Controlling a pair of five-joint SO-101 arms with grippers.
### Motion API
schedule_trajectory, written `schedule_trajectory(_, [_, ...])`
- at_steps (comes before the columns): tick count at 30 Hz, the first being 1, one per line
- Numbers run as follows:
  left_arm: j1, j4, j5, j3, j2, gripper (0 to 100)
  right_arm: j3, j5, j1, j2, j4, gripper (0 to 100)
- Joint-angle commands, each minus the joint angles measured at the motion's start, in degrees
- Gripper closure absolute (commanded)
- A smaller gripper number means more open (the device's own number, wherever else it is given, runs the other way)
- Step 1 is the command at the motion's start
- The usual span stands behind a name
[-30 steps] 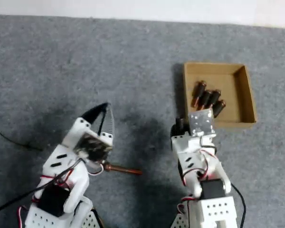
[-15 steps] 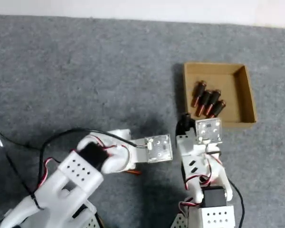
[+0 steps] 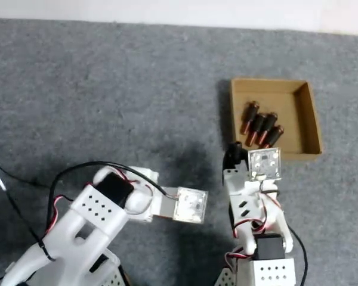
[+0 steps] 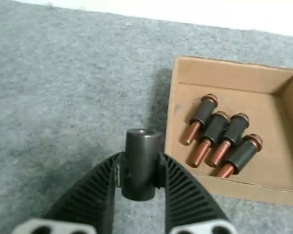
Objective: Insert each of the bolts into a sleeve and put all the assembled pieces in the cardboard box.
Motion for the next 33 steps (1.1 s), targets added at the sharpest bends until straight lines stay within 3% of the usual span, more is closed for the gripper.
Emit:
schedule_trajectory(1, [-2.9,-8.4,-3.6,4.9,0.3,80,-0.4,0.6,0.7,-1.0,-0.1,99.3])
schedule_trajectory(9, [-2.9,-19.0,-5.0,10.2,0.4,80,-0.4,0.6,0.7,-1.0,-0.1,99.3])
schedule_trajectory(13, [-2.7,-18.9,-4.9,8.5,3.9,80,-0.4,0.6,0.7,-1.0,-0.1,99.3])
schedule_trajectory(22, [-3.1,-17.2,-5.1,-3.0,26.8,80,0.8,0.6,0.7,-1.0,-1.6,99.3])
schedule_trajectory(33, [-6.6,-17.1,-10.0,-3.7,29.9,80,2.9,0.6,0.8,-1.0,-4.4,99.3])
